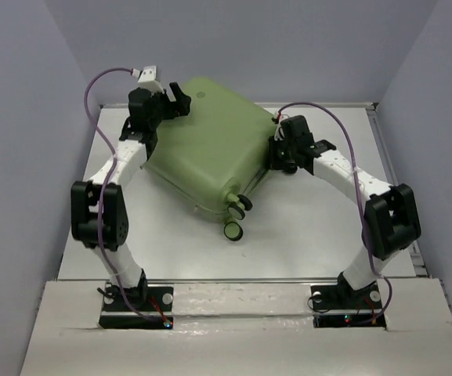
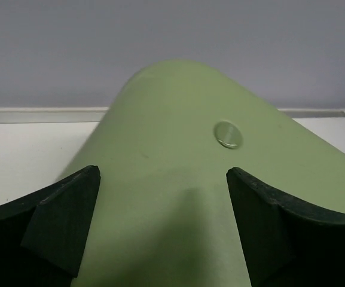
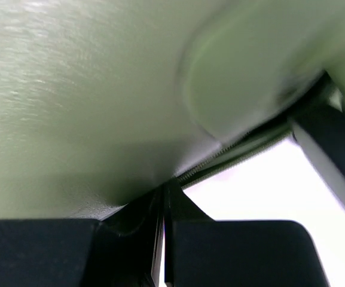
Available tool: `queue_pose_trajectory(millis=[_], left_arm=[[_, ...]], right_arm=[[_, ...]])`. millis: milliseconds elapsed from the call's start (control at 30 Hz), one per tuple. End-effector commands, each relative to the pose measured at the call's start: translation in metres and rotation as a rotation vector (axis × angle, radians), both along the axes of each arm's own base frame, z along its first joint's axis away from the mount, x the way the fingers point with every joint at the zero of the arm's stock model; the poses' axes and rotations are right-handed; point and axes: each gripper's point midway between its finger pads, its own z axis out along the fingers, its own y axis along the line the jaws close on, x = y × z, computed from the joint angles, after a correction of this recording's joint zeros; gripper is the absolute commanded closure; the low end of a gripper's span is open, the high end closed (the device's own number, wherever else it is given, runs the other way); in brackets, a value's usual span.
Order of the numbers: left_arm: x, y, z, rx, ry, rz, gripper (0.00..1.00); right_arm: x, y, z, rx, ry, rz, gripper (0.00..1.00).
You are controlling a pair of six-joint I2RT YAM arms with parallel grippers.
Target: Pack the luggage
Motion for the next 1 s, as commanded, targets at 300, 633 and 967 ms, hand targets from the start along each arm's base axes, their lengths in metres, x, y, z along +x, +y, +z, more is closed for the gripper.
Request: queue_pose_trajectory(millis=[300,633,967], left_arm=[[-0.238,-0.051,-0.142,-0.067,0.465,-0.037,0.05],[-0.186,-0.018,0.062,-0.023,0.071,0.109,0.01],[-0.093,0.119,0.069,0.042,0.154,0.418,0.01]], right_arm=[[0.113,0.086,0.138,0.4,-0.317,0.17,0.82],[0.061,0.016,0.143,0.321,-0.347,0.058,0.67],[-0.075,0.07,0.116,0.337,-0.279,0.489,0.0]])
